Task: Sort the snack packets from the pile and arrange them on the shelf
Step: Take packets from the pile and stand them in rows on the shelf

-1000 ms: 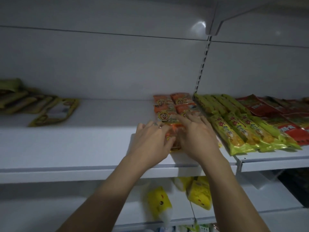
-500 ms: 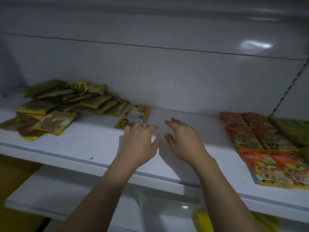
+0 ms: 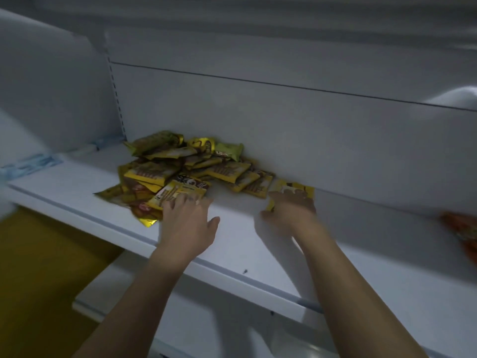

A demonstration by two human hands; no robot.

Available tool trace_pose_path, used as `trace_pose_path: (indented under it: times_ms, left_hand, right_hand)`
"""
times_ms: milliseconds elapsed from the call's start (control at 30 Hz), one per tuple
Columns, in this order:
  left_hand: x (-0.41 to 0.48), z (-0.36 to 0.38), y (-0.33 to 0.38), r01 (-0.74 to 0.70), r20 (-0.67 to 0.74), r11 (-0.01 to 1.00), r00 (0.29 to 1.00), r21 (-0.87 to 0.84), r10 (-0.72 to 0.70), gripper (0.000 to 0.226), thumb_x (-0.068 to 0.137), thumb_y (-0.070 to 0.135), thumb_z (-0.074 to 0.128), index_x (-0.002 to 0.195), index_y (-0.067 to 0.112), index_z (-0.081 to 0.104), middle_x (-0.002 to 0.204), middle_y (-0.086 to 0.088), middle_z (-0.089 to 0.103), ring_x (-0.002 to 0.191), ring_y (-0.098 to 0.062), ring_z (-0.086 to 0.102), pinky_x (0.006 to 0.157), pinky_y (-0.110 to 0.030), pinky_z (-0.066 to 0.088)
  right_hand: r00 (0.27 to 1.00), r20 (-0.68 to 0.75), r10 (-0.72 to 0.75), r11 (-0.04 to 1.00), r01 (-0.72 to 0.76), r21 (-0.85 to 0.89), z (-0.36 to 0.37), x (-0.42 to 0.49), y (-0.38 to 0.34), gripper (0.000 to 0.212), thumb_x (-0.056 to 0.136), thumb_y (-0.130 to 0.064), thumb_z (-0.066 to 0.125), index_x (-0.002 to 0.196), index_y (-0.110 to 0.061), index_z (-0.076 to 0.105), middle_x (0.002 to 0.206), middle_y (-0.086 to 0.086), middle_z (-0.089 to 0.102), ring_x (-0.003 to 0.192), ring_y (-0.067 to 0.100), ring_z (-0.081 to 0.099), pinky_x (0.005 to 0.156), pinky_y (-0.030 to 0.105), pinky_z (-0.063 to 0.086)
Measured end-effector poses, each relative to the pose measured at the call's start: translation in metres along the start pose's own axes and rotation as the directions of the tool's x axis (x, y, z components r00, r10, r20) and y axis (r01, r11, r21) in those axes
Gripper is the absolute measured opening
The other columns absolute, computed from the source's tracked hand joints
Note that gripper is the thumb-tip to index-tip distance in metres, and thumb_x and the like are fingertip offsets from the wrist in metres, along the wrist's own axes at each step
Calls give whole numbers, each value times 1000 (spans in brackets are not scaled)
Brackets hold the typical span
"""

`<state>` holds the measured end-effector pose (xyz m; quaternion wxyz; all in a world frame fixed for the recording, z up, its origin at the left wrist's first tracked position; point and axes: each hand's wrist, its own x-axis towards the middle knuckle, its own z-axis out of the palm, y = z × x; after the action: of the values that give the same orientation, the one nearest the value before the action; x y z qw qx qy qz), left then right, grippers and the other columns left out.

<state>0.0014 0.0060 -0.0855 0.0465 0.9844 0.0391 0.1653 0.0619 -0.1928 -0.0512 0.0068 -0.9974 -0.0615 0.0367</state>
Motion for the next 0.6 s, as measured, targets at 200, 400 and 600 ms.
trace_pose_path:
  times_ms: [200,400,600]
  left_hand:
    - [15,5,-26,64,-14,994,998,84,-63,50,95,53,46,136,26,50,146,-5,42,135,-28,33,98,-46,31]
    - [22,10,-33,135,-5,990,991,47,-135,57,92,58,47,135,22,48,142,-9,47,126,-30,41,94,-44,32]
    - [23,11,-32,93,-2,994,996,52,-93,58,88,65,38,115,20,64,120,-7,60,114,-29,46,89,-43,31]
  right_hand:
    - [998,33,-60,998,60,5,-12,20,-33,57,95,-53,49,143,-22,41,147,12,41,134,34,39,106,46,34]
    - [992,-91,-86,983,100,156,-16,49,-70,61,92,-58,49,139,-21,43,131,9,57,120,31,54,87,36,41]
    - [980,-199,13,968,38,250,7,78,-83,59,92,-60,42,143,-31,40,139,16,51,128,39,43,106,48,35]
